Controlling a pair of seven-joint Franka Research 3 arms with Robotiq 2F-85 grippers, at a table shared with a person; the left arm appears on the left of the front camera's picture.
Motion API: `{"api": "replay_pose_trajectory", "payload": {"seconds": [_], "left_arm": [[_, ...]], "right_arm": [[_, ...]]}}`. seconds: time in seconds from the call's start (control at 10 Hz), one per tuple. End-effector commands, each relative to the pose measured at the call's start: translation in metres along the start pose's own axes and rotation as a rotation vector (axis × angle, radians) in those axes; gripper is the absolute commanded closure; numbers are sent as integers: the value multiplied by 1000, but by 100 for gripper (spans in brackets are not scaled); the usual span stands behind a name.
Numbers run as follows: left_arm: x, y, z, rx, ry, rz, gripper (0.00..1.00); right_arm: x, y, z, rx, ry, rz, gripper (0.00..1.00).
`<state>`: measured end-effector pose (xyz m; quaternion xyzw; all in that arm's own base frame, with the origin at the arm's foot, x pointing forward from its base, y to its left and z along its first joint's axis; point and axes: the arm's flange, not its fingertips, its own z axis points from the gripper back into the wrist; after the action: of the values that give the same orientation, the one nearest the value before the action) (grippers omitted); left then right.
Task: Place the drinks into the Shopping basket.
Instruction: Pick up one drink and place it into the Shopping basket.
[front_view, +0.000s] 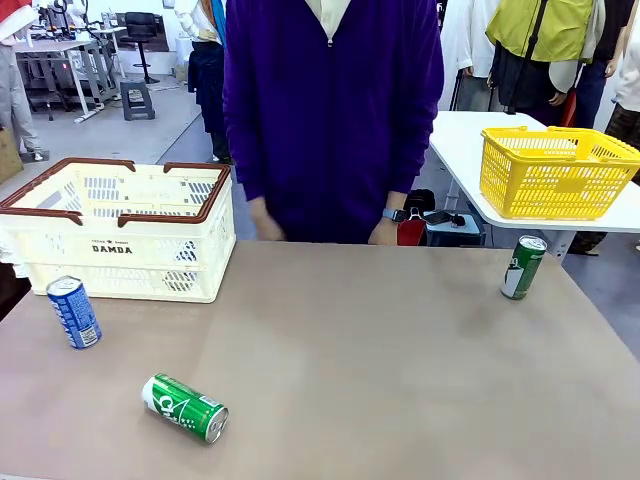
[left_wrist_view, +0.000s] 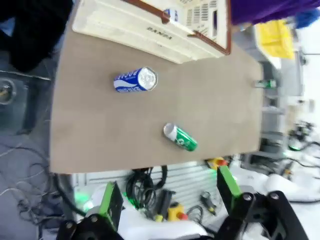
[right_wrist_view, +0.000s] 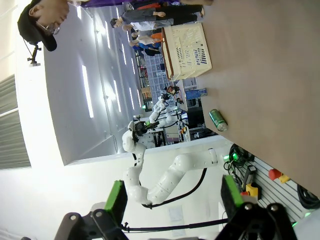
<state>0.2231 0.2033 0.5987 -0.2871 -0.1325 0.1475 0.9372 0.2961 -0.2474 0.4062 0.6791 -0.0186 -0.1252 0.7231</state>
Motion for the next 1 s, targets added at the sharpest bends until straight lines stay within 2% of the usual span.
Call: {"api": "replay_pose_trajectory", "payload": {"seconds": [0.0,0.2,0.4,0.5,0.7,0.9], "left_arm": [[-35,-93,-74,285,-50,-61,0],[-44,-156,-154,488,-15,-149,0],[-55,-201,-226,598,112,-258,0],[-64,-221,-263,601,180,-316,0],[-85,-235,-304,548,213,-338,0],[-104,-223,-336,537,359,-475,0]], "right_arm": [[-1,2,0,-8,-2,3,0],[-1,2,0,-8,-2,3,0],[-1,2,0,-8,-2,3,0],[-1,2,0,-8,-2,3,0],[-1,2,0,-8,-2,3,0],[-1,2,0,-8,-2,3,0]]}}
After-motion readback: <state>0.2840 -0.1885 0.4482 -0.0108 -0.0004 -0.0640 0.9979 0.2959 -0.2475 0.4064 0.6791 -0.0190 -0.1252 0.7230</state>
